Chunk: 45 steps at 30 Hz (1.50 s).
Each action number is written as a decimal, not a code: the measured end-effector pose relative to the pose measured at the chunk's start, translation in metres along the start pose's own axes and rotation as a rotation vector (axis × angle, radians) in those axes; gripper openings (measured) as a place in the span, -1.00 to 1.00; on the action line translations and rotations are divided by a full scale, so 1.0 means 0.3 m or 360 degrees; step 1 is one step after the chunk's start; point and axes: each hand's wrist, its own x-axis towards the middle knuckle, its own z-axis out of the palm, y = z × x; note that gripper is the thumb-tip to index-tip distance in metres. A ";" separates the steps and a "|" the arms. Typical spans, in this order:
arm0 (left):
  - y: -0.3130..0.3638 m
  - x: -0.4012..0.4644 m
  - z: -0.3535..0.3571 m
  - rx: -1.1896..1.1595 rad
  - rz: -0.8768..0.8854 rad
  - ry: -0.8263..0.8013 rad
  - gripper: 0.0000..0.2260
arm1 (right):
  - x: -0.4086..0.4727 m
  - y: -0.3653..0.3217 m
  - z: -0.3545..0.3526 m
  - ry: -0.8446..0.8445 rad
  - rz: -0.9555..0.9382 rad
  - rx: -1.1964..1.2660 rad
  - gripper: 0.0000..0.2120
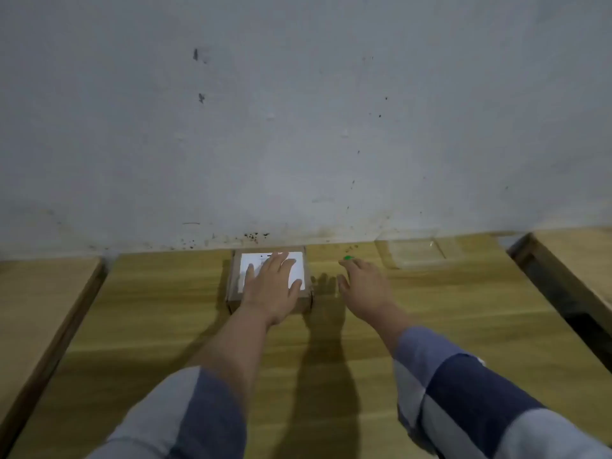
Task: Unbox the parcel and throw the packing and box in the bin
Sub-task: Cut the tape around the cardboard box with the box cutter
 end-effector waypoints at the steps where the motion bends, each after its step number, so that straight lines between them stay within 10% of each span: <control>1: -0.007 0.024 0.011 0.0011 -0.0014 -0.0024 -0.55 | 0.019 0.012 0.012 -0.0043 0.0042 -0.0008 -0.57; 22: -0.043 0.137 0.162 0.0185 -0.0118 0.0063 -0.51 | 0.200 0.106 0.160 -0.0265 0.0653 0.0503 -0.51; 38: -0.002 0.035 0.173 0.0171 -0.0123 0.0052 -0.50 | 0.035 -0.013 -0.034 -0.0864 0.0757 0.2263 -0.23; 45: -0.007 0.038 0.180 0.0160 -0.0124 0.0056 -0.50 | -0.021 -0.060 -0.002 -0.0515 0.0577 0.1679 -0.40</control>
